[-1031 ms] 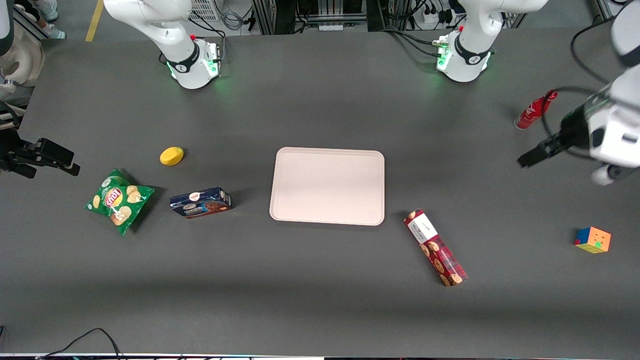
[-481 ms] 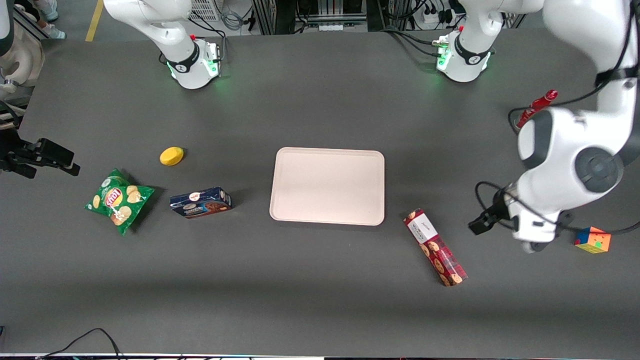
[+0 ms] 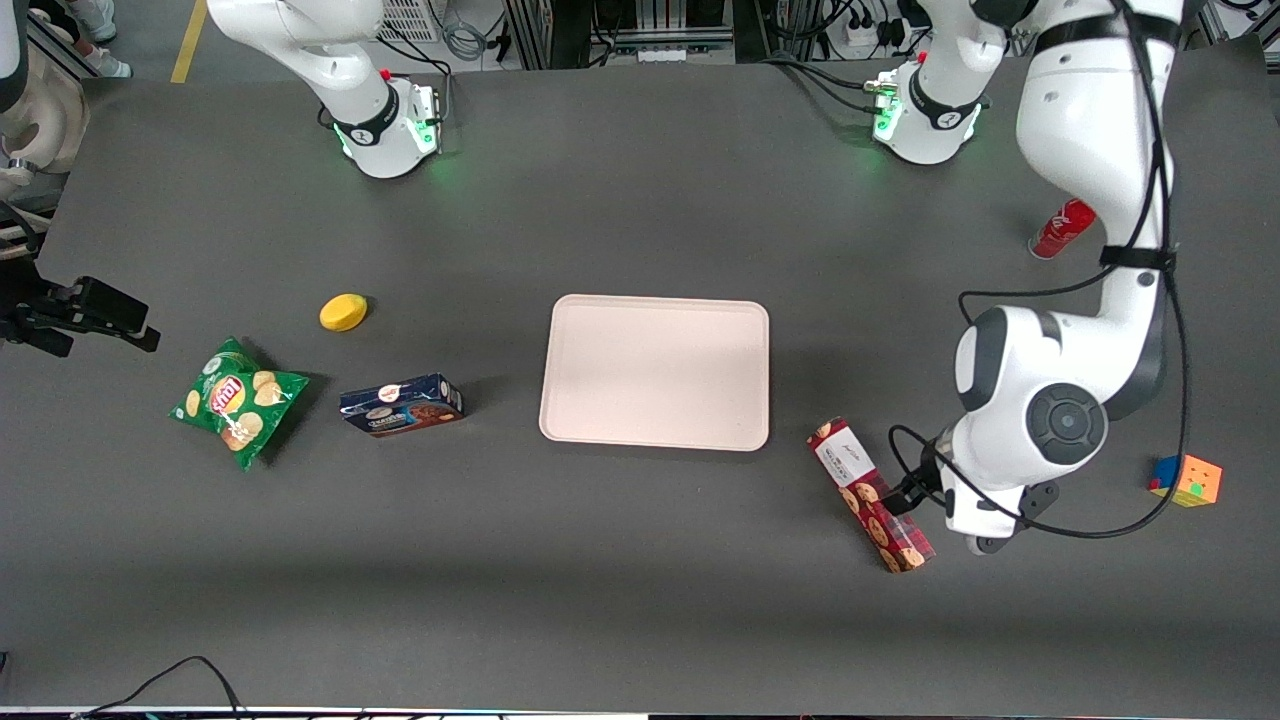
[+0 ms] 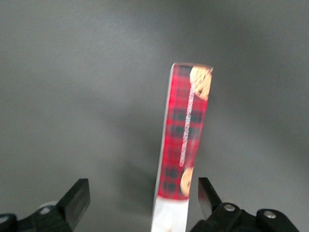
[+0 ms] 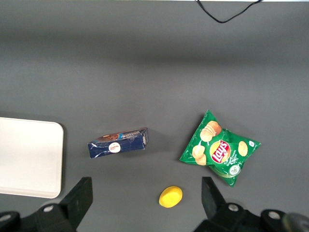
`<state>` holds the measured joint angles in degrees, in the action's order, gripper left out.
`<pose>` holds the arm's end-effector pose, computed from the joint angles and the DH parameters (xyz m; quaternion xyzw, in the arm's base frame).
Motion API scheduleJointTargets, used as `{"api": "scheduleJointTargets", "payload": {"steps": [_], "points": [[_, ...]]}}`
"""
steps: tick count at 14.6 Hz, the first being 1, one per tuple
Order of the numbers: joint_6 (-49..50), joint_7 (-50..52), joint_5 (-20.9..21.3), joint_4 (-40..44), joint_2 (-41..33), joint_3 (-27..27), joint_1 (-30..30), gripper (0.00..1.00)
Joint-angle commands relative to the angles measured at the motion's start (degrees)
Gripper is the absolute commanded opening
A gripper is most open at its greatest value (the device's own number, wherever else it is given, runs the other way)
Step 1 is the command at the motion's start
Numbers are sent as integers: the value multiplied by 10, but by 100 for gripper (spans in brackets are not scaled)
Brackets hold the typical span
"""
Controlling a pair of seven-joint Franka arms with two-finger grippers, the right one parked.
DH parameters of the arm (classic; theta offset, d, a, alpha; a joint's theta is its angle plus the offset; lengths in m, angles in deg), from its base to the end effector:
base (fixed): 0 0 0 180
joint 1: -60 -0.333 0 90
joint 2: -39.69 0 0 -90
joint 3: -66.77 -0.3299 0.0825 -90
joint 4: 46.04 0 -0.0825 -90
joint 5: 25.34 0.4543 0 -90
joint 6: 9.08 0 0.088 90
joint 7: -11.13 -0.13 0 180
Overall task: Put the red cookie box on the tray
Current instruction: 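Close the left gripper on the end of the shortbread box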
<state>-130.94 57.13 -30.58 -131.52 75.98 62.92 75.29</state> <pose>0.7617 -0.1672 0.2521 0.9493 0.3137 -0.0077 0.0175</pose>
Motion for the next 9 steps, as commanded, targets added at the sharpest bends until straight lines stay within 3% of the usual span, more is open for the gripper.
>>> {"api": "scheduleJointTargets", "payload": {"steps": [1, 7, 9], "points": [[-44, 8, -3, 26, 46, -6, 9, 100], [-104, 25, -6, 30, 91, 1, 11, 99], [-104, 31, -6, 37, 101, 3, 17, 89]]}}
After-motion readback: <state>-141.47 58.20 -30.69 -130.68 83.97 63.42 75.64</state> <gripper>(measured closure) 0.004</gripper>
